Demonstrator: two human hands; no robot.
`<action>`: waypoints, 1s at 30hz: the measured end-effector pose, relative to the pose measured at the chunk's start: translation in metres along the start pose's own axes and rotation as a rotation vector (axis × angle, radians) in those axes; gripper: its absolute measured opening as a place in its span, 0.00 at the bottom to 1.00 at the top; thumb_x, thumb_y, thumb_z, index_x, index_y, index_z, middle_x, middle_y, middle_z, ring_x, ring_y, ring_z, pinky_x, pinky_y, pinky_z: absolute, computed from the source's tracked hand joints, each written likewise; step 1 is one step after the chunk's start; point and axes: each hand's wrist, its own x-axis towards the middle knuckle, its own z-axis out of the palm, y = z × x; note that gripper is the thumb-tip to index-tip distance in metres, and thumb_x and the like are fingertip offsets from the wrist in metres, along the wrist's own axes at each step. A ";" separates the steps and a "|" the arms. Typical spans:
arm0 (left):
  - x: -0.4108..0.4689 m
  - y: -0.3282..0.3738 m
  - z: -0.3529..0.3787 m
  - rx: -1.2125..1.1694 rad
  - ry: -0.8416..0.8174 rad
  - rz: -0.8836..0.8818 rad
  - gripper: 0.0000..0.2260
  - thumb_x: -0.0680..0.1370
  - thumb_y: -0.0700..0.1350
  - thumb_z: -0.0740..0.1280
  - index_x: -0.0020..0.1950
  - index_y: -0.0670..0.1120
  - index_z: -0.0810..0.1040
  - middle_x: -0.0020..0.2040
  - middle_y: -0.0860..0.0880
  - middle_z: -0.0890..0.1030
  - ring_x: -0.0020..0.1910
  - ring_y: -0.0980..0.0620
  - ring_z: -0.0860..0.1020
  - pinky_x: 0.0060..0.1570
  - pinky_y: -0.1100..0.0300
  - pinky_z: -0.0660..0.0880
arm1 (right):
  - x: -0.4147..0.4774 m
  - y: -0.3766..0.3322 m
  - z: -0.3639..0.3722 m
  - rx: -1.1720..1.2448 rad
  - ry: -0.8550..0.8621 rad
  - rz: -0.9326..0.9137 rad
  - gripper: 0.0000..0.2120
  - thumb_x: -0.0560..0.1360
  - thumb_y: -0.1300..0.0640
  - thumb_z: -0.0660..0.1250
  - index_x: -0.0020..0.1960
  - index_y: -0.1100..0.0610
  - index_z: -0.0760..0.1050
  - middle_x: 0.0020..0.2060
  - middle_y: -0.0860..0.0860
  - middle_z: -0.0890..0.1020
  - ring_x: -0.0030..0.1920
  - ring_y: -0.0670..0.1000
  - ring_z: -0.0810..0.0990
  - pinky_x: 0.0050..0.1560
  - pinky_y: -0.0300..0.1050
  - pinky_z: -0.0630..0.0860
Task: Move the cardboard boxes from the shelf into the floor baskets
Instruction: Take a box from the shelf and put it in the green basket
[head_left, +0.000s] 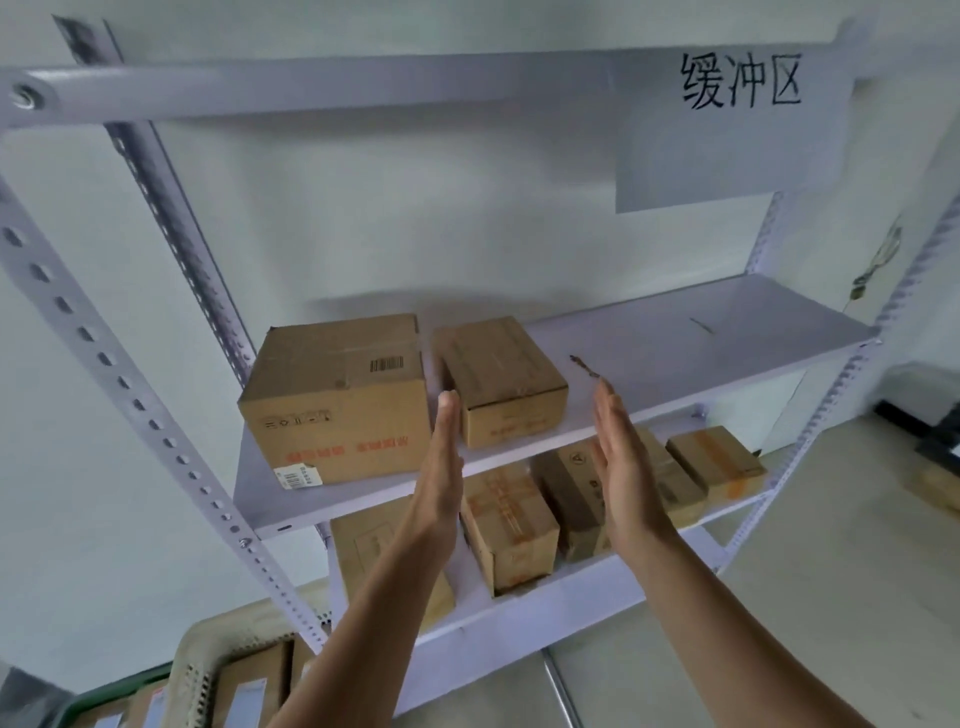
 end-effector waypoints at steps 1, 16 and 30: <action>0.012 0.002 0.005 0.000 -0.011 0.017 0.40 0.82 0.75 0.47 0.89 0.56 0.51 0.89 0.56 0.53 0.87 0.56 0.53 0.87 0.42 0.49 | 0.015 -0.001 -0.003 -0.002 0.002 0.004 0.30 0.84 0.31 0.50 0.84 0.37 0.56 0.83 0.35 0.58 0.82 0.38 0.57 0.82 0.46 0.55; 0.147 0.002 0.021 -0.094 0.309 -0.313 0.39 0.83 0.74 0.56 0.87 0.53 0.63 0.87 0.47 0.63 0.86 0.42 0.61 0.83 0.40 0.55 | 0.180 0.001 -0.009 -0.099 -0.156 0.219 0.36 0.84 0.31 0.48 0.86 0.48 0.54 0.85 0.47 0.58 0.84 0.48 0.58 0.84 0.53 0.54; 0.152 0.019 0.027 -0.154 0.457 -0.100 0.26 0.86 0.70 0.53 0.73 0.56 0.78 0.66 0.60 0.81 0.65 0.58 0.78 0.83 0.43 0.59 | 0.222 -0.012 -0.022 0.019 -0.366 0.240 0.46 0.77 0.26 0.48 0.84 0.54 0.60 0.80 0.54 0.70 0.78 0.55 0.72 0.79 0.55 0.66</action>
